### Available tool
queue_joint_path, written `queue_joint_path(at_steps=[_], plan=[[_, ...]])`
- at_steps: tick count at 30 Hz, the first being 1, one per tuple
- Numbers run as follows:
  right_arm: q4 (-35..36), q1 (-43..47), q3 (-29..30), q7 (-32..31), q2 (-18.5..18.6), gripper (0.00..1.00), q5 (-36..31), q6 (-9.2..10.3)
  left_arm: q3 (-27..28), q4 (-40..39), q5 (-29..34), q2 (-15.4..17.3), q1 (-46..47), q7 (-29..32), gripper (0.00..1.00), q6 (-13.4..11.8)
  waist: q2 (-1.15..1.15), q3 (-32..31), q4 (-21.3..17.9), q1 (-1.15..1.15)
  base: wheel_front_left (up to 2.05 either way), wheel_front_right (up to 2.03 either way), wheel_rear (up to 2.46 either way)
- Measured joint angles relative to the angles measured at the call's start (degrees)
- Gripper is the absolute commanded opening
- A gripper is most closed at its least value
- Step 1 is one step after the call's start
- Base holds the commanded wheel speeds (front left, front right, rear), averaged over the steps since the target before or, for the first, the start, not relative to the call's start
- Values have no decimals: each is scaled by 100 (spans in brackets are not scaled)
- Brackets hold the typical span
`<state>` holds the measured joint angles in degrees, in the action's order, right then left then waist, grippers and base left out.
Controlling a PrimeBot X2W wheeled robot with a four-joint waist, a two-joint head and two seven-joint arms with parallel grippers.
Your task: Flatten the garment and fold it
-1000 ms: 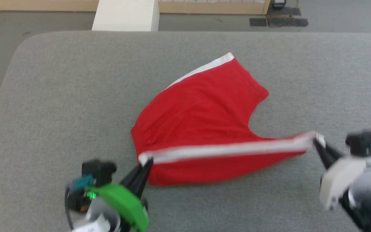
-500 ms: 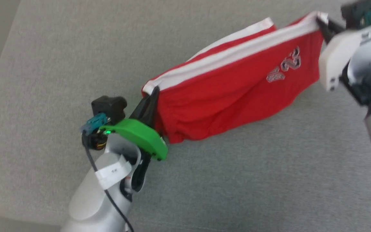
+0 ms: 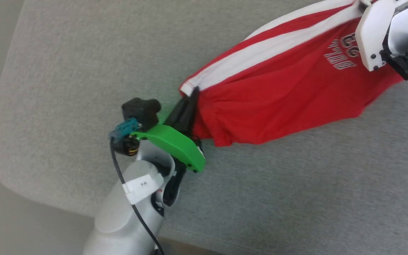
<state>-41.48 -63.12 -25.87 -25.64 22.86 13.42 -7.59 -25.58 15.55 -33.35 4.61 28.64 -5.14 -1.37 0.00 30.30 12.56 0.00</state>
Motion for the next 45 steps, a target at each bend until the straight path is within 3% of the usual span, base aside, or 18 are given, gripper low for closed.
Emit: queue_joint_path(at_steps=[1,2,11,16,22,27,32,36,42,43,44,45], plan=[[-85,-38,-49,-78,5,0,99,0,-43,2,-7,-7,5,0,31,37,0,34,46,0,0,0,0],[-141,-127,-175,-44,68,100,319,3,-90,-3,-53,-47,25,-52,100,83,0,84,151,0,0,0,0],[-33,458,57,1372,114,100,932,1,-56,-229,-13,114,-320,-576,100,112,0,-327,186,0,0,0,0],[283,1427,659,2369,-2,100,988,1,-188,-556,103,330,-965,-688,100,105,0,-784,66,0,0,0,0],[978,2876,1622,3087,-421,100,888,2,-586,-542,467,548,-1455,-552,100,-15,0,-1322,-186,0,0,0,0],[1723,4006,2279,3243,-998,100,523,2,-726,-200,711,610,-1475,-493,100,-148,0,-1589,-494,0,0,0,0],[2470,4756,2579,3190,-1616,100,87,2,-680,266,762,582,-1392,-393,100,-424,0,-1728,-825,0,0,0,0],[2826,5022,2610,3098,-1834,100,-198,2,-572,583,755,498,-1220,-265,100,-625,0,-1758,-1054,0,0,0,0],[3048,5132,2521,2939,-1961,100,-313,2,-592,1100,668,328,-929,156,100,-720,0,-1612,-1216,0,0,0,0],[3064,5132,2501,2907,-1967,100,-339,2,-582,1147,653,305,-890,185,98,-749,0,-1592,-1216,0,0,0,0],[3073,5132,2488,2867,-1970,100,-365,2,-567,1182,646,283,-845,209,55,-784,0,-1575,-1212,0,0,0,0],[3073,5130,2487,2858,-1973,100,-388,2,-561,1204,646,265,-814,211,35,-804,0,-1564,-1204,0,0,0,0]])
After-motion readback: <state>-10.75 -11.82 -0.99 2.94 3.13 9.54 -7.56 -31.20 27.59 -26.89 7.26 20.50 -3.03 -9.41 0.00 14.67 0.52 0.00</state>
